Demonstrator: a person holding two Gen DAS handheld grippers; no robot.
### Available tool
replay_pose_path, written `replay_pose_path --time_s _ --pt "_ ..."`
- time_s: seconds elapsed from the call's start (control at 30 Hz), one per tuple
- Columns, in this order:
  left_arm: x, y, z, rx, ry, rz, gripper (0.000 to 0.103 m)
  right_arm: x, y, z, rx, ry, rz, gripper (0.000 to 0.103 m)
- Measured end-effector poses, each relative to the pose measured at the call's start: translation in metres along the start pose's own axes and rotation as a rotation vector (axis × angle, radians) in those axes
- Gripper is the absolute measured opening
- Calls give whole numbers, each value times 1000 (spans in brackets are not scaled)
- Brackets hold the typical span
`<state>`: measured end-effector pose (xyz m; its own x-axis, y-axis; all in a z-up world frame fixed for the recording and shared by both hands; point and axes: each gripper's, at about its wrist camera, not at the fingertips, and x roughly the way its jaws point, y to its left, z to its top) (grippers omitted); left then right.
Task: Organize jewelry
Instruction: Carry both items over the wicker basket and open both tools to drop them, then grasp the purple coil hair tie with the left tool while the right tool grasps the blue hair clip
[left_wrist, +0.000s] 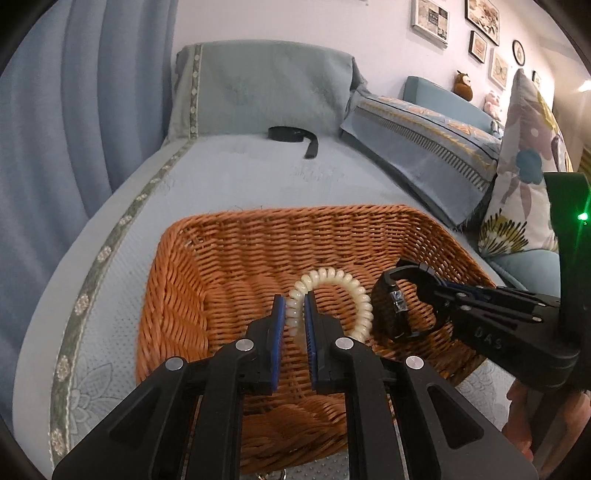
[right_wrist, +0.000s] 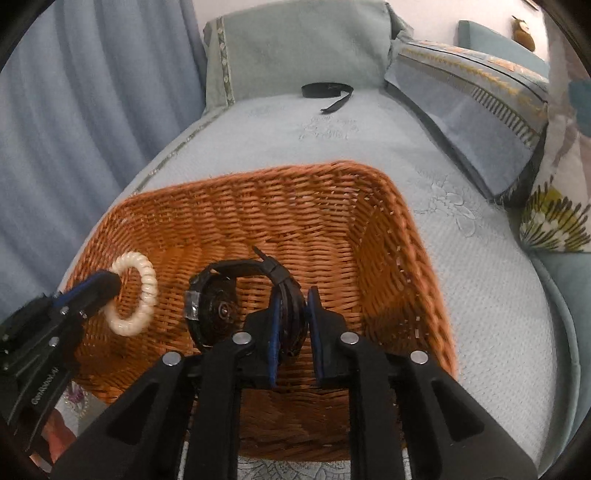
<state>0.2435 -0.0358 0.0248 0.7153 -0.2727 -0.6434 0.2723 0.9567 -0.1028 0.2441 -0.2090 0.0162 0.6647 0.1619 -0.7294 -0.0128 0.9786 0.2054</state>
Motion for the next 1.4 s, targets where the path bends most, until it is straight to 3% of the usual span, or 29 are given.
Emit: replay_pose_path --time_s 0.03,0.1,0.17,0.23,0.4,0.67,0.9,1.17,1.4 --pt "-4 1 -2 -6 -4 -11 23 -4 -1 0 11 -5 18 17" --pt "-18 5 -3 -21 -34 -21 35 -15 -1 0 13 -32 31 24" --pt "-36 11 -5 -40 -57 -45 35 -31 -2 -1 10 -64 41 49" --pt "-60 20 -8 -71 -84 -70 39 -57 1 -4 4 -113 66 55" --pt "-123 52 -23 -140 -136 -94 40 -112 14 -24 -40 -195 94 55" --pt "-163 90 -56 -211 -100 -53 41 -148 40 -64 -87 -225 140 55" --pt "-137 123 -83 -240 -5 -24 41 -126 69 -105 -94 -117 185 55" --pt "-99 145 -101 -296 92 -77 40 -95 96 -138 -55 26 242 47" --pt "-71 155 -105 -339 142 -118 36 -78 122 -133 -99 51 230 38"
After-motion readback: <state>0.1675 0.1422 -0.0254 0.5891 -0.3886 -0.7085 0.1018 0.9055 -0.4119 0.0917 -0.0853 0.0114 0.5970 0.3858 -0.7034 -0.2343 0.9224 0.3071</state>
